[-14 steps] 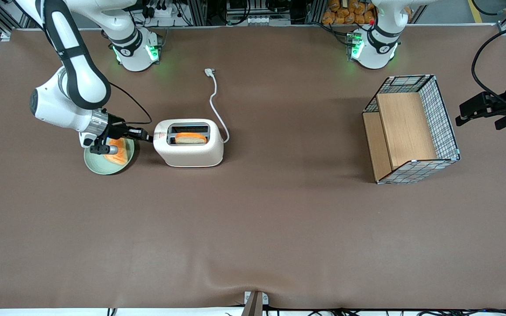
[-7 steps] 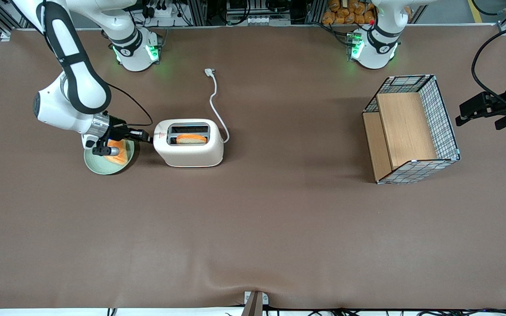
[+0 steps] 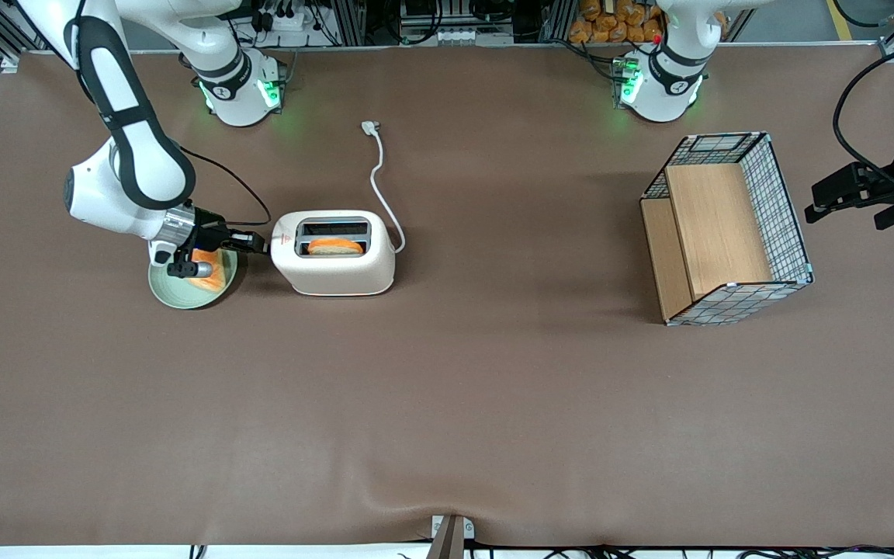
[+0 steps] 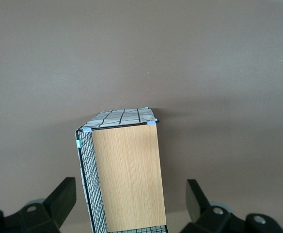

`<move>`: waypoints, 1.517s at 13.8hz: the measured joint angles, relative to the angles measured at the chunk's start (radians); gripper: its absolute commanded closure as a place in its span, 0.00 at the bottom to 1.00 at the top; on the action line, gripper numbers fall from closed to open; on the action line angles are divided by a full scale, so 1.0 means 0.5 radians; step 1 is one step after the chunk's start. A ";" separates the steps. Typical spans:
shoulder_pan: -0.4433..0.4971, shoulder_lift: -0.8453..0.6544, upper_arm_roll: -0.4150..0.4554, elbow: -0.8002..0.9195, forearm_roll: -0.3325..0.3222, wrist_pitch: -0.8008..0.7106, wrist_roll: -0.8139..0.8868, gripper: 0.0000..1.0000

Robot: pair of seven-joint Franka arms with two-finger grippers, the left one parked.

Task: Press toaster button with right arm

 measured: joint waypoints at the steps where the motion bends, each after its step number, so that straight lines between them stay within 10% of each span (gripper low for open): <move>1: 0.000 0.000 0.000 0.000 0.001 -0.001 -0.003 1.00; 13: -0.116 -0.159 -0.066 0.035 -0.016 -0.220 -0.168 1.00; 21: -0.165 -0.318 -0.093 0.368 -0.551 -0.653 0.431 1.00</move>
